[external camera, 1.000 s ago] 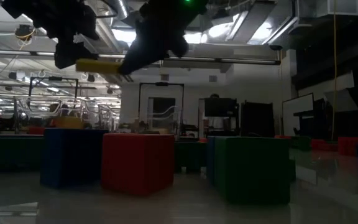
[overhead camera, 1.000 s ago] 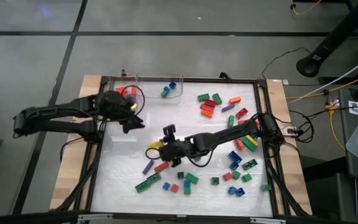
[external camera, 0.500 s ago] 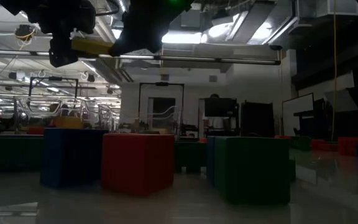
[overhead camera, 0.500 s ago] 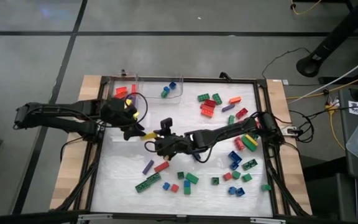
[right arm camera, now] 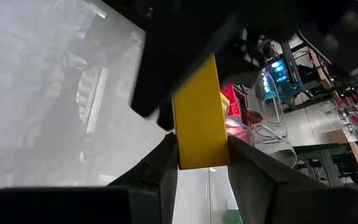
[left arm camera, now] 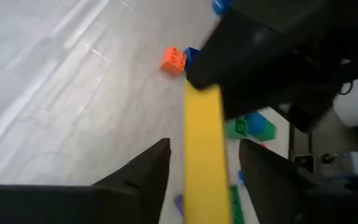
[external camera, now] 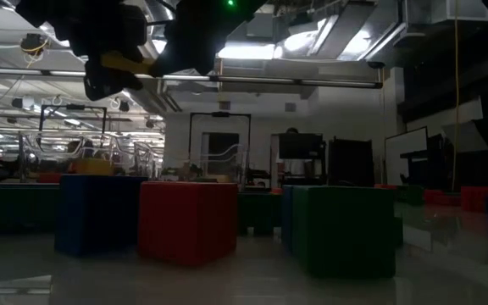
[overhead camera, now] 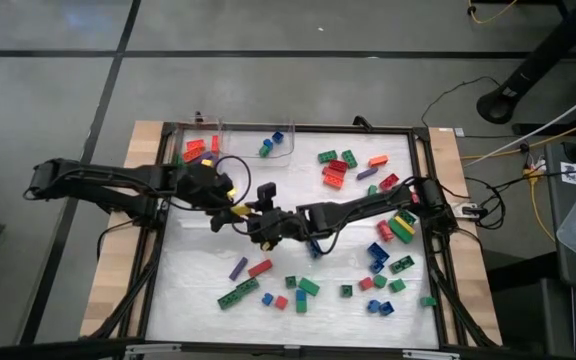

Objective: Sort blocks by size
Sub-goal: Put the large yellow block into the left transparent bin

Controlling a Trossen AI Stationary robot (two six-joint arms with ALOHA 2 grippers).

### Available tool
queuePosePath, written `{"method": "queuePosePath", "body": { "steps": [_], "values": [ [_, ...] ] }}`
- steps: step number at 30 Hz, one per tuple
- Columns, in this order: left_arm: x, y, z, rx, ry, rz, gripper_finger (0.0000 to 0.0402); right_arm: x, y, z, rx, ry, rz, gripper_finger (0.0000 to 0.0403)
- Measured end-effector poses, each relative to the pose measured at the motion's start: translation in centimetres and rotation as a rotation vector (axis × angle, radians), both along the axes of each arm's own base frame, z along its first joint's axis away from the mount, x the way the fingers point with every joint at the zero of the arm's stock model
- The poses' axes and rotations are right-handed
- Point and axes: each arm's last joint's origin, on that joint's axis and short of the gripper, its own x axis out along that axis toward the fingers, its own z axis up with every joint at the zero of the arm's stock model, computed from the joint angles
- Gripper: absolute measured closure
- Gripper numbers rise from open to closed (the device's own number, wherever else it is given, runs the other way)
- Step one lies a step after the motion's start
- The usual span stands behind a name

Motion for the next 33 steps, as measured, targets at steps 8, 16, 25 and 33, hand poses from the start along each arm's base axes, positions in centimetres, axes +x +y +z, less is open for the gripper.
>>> {"method": "queuePosePath", "body": {
  "steps": [8,16,25,33],
  "values": [
    [0.3,0.0,-0.1,0.009,-0.007,0.002,0.0356,0.0,0.0,0.0,-0.003,0.006,0.004,0.0276],
    [0.2,0.1,-0.1,0.002,-0.002,0.03,0.0362,0.0,0.0,0.0,-0.002,0.004,0.002,0.0276],
    [-0.8,1.4,0.3,0.051,0.006,0.112,0.0362,-0.1,0.0,0.1,0.091,-0.069,-0.11,0.0217],
    [-4.5,4.1,0.9,0.2,0.085,0.298,0.0359,-1.1,2.4,-0.6,0.163,-0.038,-0.146,0.0187]
  ]
}}
